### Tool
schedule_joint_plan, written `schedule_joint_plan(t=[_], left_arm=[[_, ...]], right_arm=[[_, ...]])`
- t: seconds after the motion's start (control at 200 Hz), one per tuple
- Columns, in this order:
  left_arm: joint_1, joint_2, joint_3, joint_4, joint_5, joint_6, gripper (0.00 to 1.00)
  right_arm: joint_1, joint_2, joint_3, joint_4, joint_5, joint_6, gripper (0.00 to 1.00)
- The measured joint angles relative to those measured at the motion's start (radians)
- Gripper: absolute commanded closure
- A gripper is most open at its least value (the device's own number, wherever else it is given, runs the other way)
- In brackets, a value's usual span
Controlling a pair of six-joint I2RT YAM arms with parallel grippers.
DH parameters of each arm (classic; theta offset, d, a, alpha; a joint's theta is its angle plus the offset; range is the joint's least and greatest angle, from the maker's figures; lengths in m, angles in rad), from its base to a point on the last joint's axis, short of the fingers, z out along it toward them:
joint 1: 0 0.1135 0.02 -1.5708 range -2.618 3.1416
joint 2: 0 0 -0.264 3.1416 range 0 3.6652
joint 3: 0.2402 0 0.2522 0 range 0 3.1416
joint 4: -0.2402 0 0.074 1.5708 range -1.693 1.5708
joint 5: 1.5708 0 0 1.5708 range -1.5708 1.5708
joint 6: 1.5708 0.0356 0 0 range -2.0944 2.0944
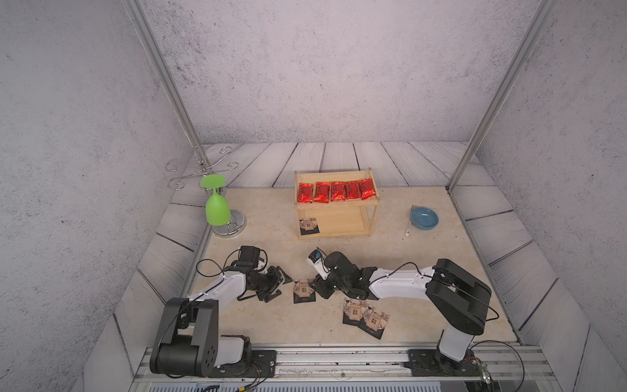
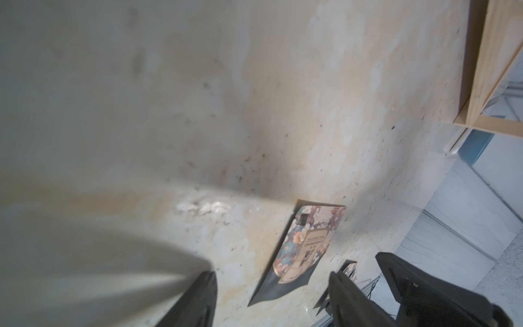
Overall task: Place the tea bags on the shelf by color
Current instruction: Move the tea bag to the center of the board, then pick up the tea bag from the center of the board.
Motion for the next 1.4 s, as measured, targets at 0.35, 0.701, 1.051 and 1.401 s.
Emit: schedule_joint_plan(t=[0.35,0.701,1.051,1.401], left_arm=[[-0.012,0.036,0.008,0.077,-0.006,-0.005,0.35],[-0.017,0.062,-0.005,0.134,0.019,0.006,0.49],[-0.065,0.119,-0.005,0.201,0.043,0.010,0.70],[-0.090,0.146,-0.011,0.227,0.045,-0.008,1.00]], right_arm=[[-0.065,0.136,0.001,0.101,-0.180,0.096,0.85],[-0.085,0.179,0.018,0.152,-0.237,0.109,0.85],[-0.106,0.194,0.020,0.178,-0.261,0.114,0.86],[-0.115,0.197,0.020,0.187,-0.266,0.118,0.84]])
